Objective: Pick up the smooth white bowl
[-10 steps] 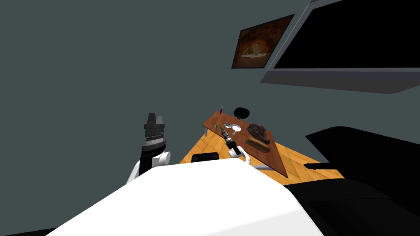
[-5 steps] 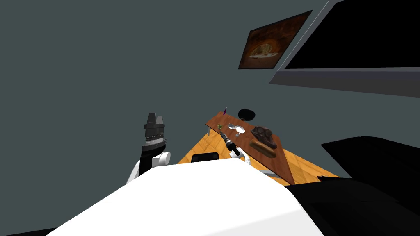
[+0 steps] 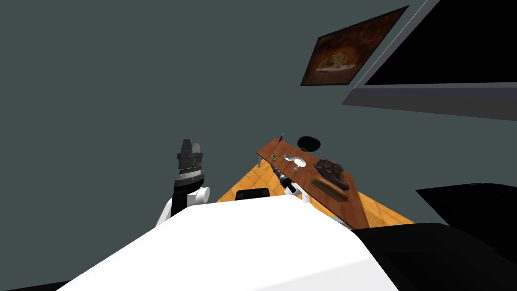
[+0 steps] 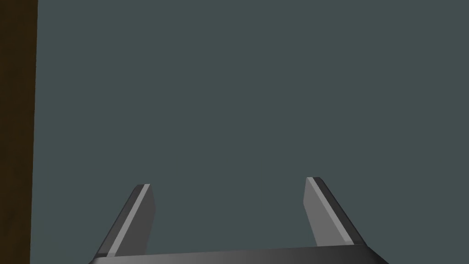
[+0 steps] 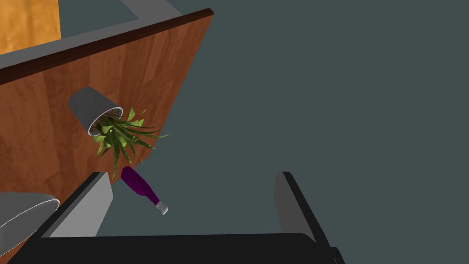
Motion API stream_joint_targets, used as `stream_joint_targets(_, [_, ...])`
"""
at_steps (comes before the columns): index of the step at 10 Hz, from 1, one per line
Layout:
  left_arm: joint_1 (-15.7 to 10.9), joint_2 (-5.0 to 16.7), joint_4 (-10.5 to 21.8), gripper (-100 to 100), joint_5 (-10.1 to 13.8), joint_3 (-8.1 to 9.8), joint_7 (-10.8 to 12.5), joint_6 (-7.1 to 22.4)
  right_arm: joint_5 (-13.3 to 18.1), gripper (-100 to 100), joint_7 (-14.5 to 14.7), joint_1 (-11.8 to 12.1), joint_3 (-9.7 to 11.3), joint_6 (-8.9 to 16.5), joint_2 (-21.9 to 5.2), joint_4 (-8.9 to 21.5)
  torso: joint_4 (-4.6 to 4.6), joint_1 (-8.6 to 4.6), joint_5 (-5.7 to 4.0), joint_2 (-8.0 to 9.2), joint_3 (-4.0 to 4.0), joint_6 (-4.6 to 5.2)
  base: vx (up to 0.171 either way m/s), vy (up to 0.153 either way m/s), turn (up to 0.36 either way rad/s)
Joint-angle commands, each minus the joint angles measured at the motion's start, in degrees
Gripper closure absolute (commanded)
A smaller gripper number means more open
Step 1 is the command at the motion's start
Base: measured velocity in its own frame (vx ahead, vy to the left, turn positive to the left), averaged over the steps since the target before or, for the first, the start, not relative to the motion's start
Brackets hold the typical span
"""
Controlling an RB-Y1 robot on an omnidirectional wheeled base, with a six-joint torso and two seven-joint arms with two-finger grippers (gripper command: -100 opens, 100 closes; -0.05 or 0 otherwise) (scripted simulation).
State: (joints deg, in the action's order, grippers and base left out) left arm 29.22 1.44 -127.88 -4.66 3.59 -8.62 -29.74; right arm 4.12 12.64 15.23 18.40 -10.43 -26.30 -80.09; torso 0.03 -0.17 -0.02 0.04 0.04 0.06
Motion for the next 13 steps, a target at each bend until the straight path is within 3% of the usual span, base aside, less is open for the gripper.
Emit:
stream_joint_targets(1, [0.0,0.0,0.0,0,0.0,0.0,0.0,0.0,0.7,-100,1.59,-1.52,1.34,1.22,-1.2,2.86,0.0,0.0,0.0,0.0,0.0,0.0,-0.007,0.008,0.243])
stream_joint_targets(3, [0.0,0.0,0.0,0,0.0,0.0,0.0,0.0,0.7,-100,1.59,-1.52,1.34,1.22,-1.2,5.02,-0.01,-0.01,0.0,-0.03,-0.02,0.01,-0.001,0.003,0.044])
stream_joint_targets(4, [0.01,0.0,0.0,0,0.0,0.0,0.0,0.0,1.33,-100,2.92,-2.64,2.49,2.21,-2.38,6.56,-0.01,-0.03,-0.01,-0.04,-0.02,0.02,0.003,0.006,0.238])
stream_joint_targets(7, [0.0,0.0,0.0,0,0.0,0.0,0.0,0.0,2.01,-100,4.26,-3.76,3.62,3.22,-3.53,12.45,-0.01,-0.05,-0.01,-0.09,-0.05,-0.02,0.011,-0.005,0.147])
stream_joint_targets(9, [0.01,0.0,0.0,0,0.0,0.01,0.0,0.0,2.01,-100,4.26,-3.76,3.62,3.22,-3.53,12.45,-0.02,-0.05,-0.01,-0.07,-0.04,0.03,0.005,-0.003,-0.013])
stream_joint_targets(13, [0.0,0.0,0.0,0,0.0,0.0,0.0,0.0,3.45,-100,6.9,-6.01,5.82,5.3,-5.78,19.73,-0.03,-0.12,-0.02,-0.18,-0.1,-0.02,0.026,-0.017,0.165])
